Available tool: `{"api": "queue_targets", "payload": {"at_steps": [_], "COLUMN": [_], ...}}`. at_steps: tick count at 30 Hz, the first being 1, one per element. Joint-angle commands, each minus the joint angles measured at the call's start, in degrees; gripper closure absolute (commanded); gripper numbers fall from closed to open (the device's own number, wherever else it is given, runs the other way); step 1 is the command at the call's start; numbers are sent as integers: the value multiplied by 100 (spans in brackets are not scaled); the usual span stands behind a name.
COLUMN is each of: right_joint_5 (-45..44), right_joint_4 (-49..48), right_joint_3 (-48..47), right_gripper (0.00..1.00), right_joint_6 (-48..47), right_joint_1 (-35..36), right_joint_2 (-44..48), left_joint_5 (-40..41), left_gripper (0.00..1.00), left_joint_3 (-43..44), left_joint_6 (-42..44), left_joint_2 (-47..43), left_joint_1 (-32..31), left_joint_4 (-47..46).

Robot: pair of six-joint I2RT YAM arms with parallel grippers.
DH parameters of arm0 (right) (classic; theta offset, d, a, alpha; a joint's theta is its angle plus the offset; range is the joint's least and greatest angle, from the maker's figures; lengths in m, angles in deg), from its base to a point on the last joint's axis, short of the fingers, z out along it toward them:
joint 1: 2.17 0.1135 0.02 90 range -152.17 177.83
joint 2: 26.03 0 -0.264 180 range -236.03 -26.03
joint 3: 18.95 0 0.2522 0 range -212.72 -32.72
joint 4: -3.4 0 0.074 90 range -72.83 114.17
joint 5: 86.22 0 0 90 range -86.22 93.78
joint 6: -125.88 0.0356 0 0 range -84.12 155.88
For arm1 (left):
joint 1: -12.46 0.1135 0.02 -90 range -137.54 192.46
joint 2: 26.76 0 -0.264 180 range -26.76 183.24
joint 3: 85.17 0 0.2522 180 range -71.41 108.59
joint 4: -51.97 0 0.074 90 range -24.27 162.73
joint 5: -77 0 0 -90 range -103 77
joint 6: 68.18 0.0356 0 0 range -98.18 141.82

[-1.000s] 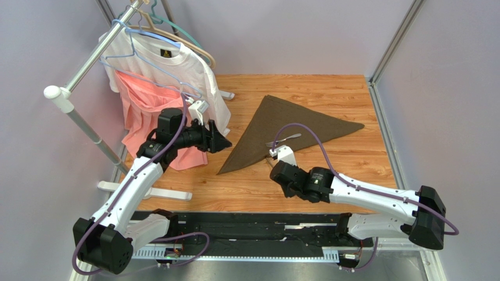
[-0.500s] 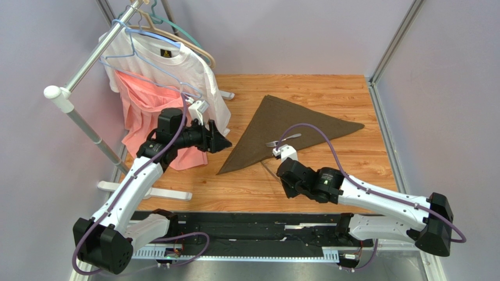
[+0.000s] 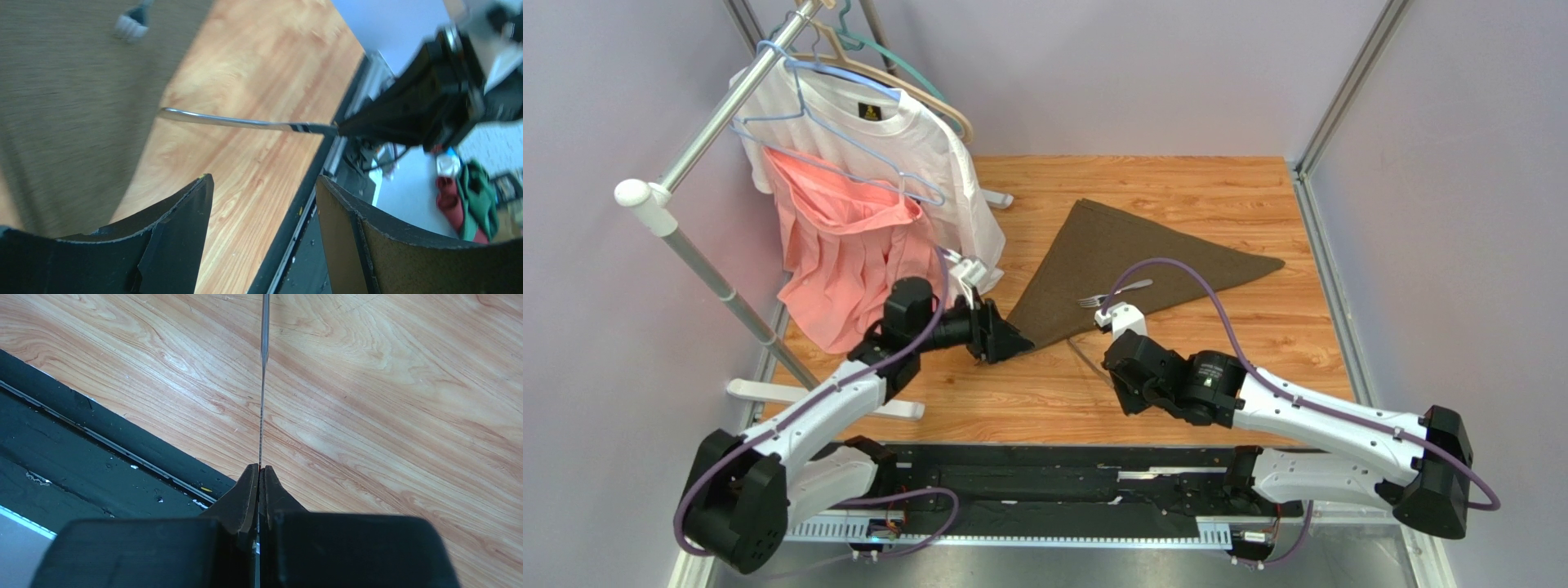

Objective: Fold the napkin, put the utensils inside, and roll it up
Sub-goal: Grab a utensil with the left arm

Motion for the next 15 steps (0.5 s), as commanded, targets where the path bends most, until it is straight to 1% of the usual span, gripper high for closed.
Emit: {"api": "queue_targets", "payload": {"at_steps": [1, 2, 3, 5, 6, 10, 15], "right_joint_5": [101, 119, 154, 163, 180, 172, 303], "right_joint_4": [-85, -85, -94, -85, -76, 12, 3], "right_joint_3": [-107, -81, -72, -81, -90, -160, -143], "right_gripper": [100, 100, 100, 100, 100, 100, 100], "right_joint_6": [-41, -41, -41, -41, -33, -24, -94], "right_joint_1": [-83, -101, -136, -154, -180, -277, -435], "right_joint_2": [90, 99, 99, 99, 108, 160, 152], "left_joint_5": [-693, -1017, -1159, -1335, -1450, -1792, -2434], "left_gripper": [28, 28, 28, 28, 29, 29, 29], "left_joint_3": [-396, -283, -47, 200, 445, 728, 1228], "left_joint_6": [402, 568, 988, 1377, 1587, 1897, 2038], "left_joint_2": [453, 602, 943, 1314, 1655, 2132, 2606], "left_joint_1": [-232, -267, -363, -538, -687, -1014, -1146], "left_joint_4": [-3114, -3100, -3057, -2802, -2758, -2749, -2609]}}
